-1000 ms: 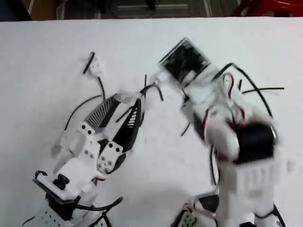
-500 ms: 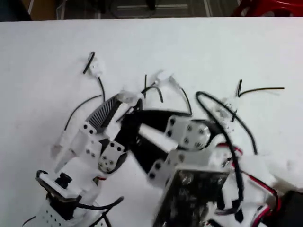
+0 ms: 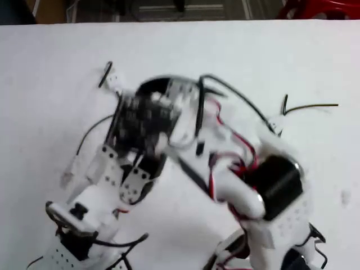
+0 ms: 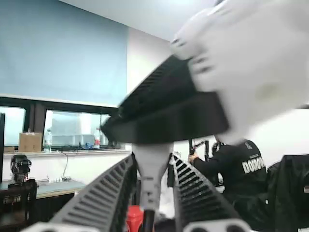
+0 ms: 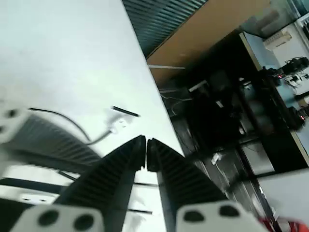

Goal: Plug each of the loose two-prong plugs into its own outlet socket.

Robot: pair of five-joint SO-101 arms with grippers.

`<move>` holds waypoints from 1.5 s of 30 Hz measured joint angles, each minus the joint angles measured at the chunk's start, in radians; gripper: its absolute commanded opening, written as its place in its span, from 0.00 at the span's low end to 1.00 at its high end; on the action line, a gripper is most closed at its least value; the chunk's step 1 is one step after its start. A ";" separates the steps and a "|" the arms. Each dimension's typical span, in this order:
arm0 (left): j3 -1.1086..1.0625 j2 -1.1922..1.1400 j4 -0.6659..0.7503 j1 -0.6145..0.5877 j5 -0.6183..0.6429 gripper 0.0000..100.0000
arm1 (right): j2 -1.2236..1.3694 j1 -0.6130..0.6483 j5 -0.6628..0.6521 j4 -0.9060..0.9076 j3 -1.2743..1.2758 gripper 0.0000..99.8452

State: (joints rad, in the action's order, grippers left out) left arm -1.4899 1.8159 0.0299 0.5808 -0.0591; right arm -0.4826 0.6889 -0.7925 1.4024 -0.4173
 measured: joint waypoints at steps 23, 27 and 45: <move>-0.003 0.002 0.002 -0.003 -0.003 0.02 | -0.127 0.112 -0.009 0.029 0.003 0.02; -0.003 0.002 0.002 -0.003 -0.003 0.02 | -0.110 0.043 -0.009 0.006 0.043 0.02; -0.003 0.002 0.000 -0.005 -0.003 0.02 | 0.011 -0.215 -0.097 -0.092 0.058 0.02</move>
State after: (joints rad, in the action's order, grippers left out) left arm -1.4929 1.8174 0.0299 0.5762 -0.0621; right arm -0.4718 0.4741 -0.8892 1.3103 -0.3590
